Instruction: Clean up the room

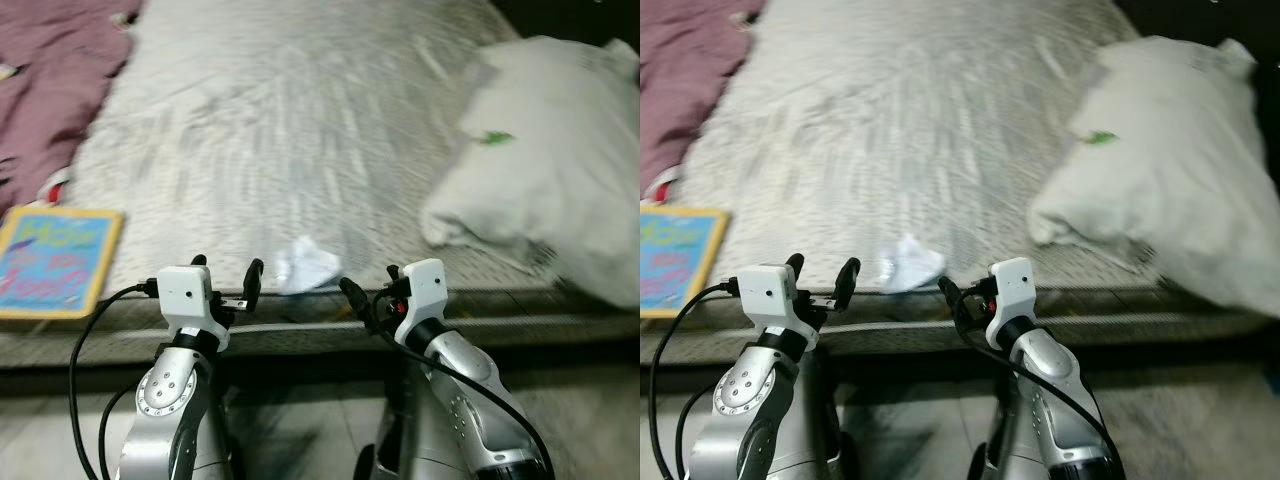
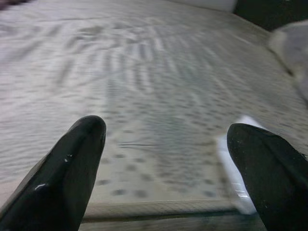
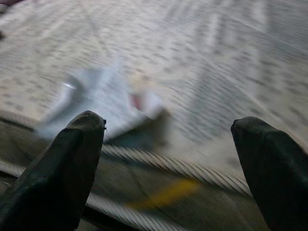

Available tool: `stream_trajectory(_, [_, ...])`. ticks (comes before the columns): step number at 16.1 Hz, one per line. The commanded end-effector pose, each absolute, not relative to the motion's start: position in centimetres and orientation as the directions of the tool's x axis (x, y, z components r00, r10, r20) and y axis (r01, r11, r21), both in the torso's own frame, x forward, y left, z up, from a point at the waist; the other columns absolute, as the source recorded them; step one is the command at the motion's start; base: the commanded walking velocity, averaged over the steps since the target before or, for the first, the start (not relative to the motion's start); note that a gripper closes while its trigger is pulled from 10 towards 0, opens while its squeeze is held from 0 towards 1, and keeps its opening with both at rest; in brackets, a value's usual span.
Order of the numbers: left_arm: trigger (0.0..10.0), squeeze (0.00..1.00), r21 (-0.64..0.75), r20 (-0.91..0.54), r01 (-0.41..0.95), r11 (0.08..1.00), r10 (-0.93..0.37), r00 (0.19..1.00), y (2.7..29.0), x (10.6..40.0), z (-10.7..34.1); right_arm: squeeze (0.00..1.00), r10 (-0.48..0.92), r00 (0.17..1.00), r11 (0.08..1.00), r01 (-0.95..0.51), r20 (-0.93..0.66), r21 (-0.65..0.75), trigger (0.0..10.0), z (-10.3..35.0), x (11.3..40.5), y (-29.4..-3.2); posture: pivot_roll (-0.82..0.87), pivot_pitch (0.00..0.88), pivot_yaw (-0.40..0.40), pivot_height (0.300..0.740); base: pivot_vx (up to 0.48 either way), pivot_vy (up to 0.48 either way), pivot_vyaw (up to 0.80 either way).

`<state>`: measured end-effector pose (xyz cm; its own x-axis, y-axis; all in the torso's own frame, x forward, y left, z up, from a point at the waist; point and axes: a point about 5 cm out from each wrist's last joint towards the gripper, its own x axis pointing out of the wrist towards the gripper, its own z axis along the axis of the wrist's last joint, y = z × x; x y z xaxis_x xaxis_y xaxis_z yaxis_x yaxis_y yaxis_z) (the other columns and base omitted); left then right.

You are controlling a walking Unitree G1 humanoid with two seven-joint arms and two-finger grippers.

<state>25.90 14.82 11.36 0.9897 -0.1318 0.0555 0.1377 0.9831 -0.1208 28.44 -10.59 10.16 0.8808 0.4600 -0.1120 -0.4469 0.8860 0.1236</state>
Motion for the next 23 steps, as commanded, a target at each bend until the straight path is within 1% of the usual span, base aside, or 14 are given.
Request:
stream_trajectory(1, [10.0,0.00,-0.109,0.048,0.124,0.986,-0.120,0.992,15.2,25.6,11.4,0.00,0.469,0.876,0.881,-0.454,-0.110,0.133,10.0,10.3,28.7,-10.2,-0.02,0.191,-0.070,0.483,0.000,0.000,0.00])
stream_trajectory(3, [10.0,0.00,-0.104,0.049,0.126,0.987,-0.121,0.991,15.2,25.6,11.4,0.00,0.481,0.868,0.875,-0.466,-0.125,0.131,10.0,10.2,29.3,-9.6,-0.01,0.189,-0.067,0.483,0.000,0.000,0.00])
stream_trajectory(7, [10.0,0.00,-0.061,0.056,0.120,0.991,-0.117,0.992,16.1,25.2,12.1,0.00,0.511,0.845,0.859,-0.495,-0.159,0.130,10.0,10.0,30.6,-8.0,0.06,0.184,-0.060,0.483,0.000,0.000,0.00])
stream_trajectory(11, [10.0,0.00,-0.022,0.044,0.077,0.997,-0.076,0.996,17.9,23.9,12.4,0.00,0.523,0.835,0.852,-0.508,-0.173,0.124,10.0,10.0,31.9,-6.3,0.12,0.199,-0.071,0.483,0.000,0.000,0.00])
stream_trajectory(14, [10.0,0.00,-0.013,0.038,0.057,0.998,-0.057,0.998,18.1,23.0,12.6,0.00,0.536,0.819,0.844,-0.523,-0.204,0.118,10.0,9.4,32.3,-5.5,0.16,0.208,-0.080,0.483,0.000,0.000,0.00])
stream_trajectory(15, [10.0,0.00,-0.011,0.036,0.057,0.998,-0.057,0.998,18.1,22.9,12.7,0.00,0.530,0.822,0.848,-0.517,-0.207,0.116,3.2,9.4,32.5,-5.3,0.16,0.210,-0.080,0.483,0.000,0.000,0.00])
stream_trajectory(16, [10.0,0.00,-0.007,0.033,0.057,0.998,-0.057,0.998,18.1,22.7,12.8,0.00,0.521,0.827,0.853,-0.509,-0.211,0.115,0.0,9.3,32.8,-5.1,0.17,0.212,-0.081,0.483,0.000,0.000,0.00])
stream_trajectory(20, [10.0,0.00,0.010,0.031,0.043,0.999,-0.044,0.999,18.6,22.5,13.1,0.00,0.508,0.835,0.861,-0.493,-0.211,0.122,0.0,9.2,33.3,-4.2,0.19,0.214,-0.082,0.483,0.000,0.000,0.00])
stream_trajectory(23, [10.0,0.00,0.009,0.033,0.038,0.999,-0.039,0.999,18.5,22.7,13.2,0.00,0.484,0.849,0.875,-0.471,-0.211,0.111,0.0,8.9,33.7,-4.6,0.18,0.208,-0.084,0.483,0.000,0.000,0.00])
